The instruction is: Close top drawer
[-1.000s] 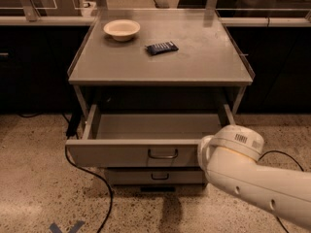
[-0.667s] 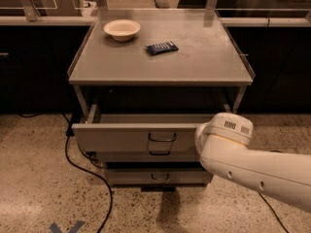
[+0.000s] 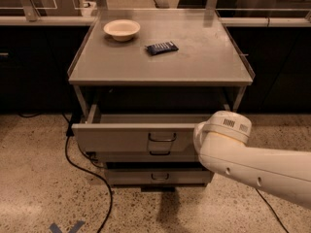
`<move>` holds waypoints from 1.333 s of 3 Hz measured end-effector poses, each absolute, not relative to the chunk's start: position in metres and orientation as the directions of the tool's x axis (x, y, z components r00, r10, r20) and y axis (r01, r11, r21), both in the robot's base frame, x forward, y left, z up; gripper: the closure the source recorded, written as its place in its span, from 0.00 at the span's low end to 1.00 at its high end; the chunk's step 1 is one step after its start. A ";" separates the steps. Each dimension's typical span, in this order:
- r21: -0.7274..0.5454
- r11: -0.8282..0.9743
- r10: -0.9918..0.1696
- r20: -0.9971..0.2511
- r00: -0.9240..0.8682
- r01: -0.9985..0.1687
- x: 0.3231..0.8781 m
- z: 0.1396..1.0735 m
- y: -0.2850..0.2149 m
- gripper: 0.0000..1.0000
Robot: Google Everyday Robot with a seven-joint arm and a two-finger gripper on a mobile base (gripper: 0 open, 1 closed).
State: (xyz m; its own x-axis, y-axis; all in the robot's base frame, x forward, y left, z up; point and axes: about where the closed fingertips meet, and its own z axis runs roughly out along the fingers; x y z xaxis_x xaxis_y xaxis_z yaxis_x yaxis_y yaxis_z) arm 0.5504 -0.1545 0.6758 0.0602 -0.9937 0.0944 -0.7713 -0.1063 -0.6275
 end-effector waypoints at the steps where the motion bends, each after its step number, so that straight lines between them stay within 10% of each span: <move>1: -0.617 -0.112 -0.994 0.077 0.082 -0.779 0.564 0.671 -0.157 1.00; 4: -0.653 0.001 -0.980 -0.150 0.128 -0.757 0.606 0.640 -0.177 1.00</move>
Offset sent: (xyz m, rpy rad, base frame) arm 0.0548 -0.0164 -0.0193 0.0705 0.0288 0.1090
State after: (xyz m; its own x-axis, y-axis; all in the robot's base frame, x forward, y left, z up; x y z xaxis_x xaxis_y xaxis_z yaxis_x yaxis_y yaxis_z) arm 0.6063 -0.1766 0.6397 0.1283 -0.9803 -0.1501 -0.7571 0.0010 -0.6533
